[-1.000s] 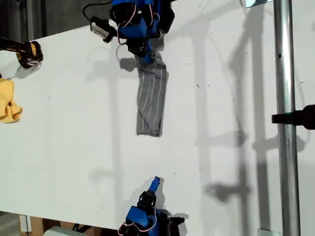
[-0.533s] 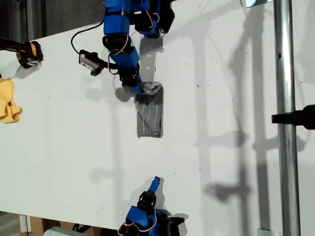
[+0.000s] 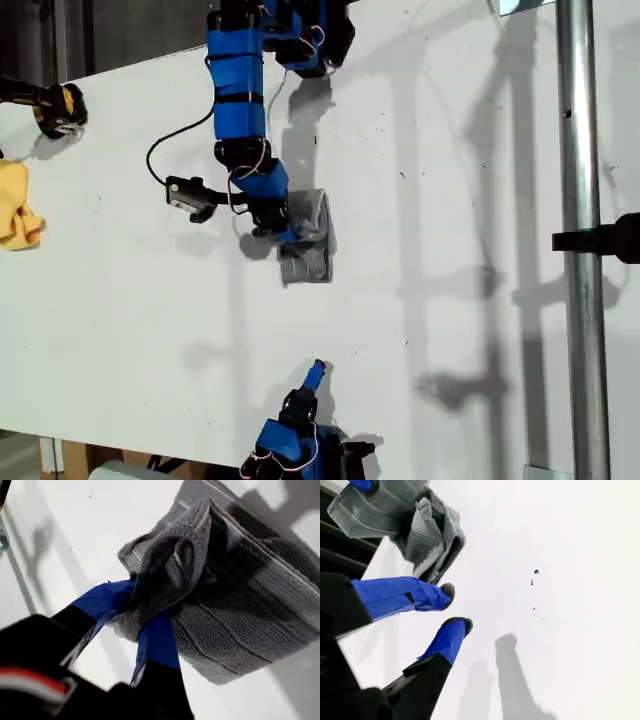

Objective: Grasp corners of a towel and fold twice.

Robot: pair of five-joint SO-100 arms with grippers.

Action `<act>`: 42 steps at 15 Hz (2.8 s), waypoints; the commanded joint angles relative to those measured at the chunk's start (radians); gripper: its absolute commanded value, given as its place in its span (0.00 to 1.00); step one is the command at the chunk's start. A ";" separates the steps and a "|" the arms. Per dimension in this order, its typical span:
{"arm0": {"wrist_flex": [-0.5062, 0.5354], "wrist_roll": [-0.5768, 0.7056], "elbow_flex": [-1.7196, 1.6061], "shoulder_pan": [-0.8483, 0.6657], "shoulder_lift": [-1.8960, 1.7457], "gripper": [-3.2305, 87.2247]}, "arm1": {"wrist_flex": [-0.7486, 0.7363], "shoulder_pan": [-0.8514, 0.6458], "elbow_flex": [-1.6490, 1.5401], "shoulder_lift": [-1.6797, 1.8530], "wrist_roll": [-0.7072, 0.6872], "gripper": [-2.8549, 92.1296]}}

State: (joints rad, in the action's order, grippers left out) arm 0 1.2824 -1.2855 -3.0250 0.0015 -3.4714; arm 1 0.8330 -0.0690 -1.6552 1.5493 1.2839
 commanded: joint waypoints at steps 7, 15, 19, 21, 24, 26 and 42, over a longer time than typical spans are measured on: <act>0.002 -0.006 0.044 0.003 -0.008 0.13 | 0.008 -0.038 0.396 -0.529 0.034 0.29; 0.002 -0.002 0.041 0.002 -0.008 0.13 | 0.282 -0.086 0.278 0.054 -0.055 0.26; -0.003 -0.006 0.041 0.011 -0.008 0.13 | 0.224 -0.146 -0.032 0.383 -0.066 0.18; -0.023 0.011 0.040 0.009 -0.008 0.13 | 0.198 -0.175 -0.298 0.626 -0.023 0.06; -0.077 0.006 0.006 0.012 -0.008 0.14 | 0.179 -0.173 -0.683 0.999 0.066 0.05; -0.114 -0.017 -0.046 -0.003 -0.008 0.13 | 0.201 -0.149 -0.925 1.281 0.143 0.04; 0.011 0.311 -0.094 -0.060 -0.006 0.11 | 0.594 0.161 -1.243 1.738 0.209 0.15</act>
State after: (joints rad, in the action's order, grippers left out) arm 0 1.2916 -0.9802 -3.1140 -0.0552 -3.4729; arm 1 1.4205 0.0828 -2.9130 3.2904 1.5064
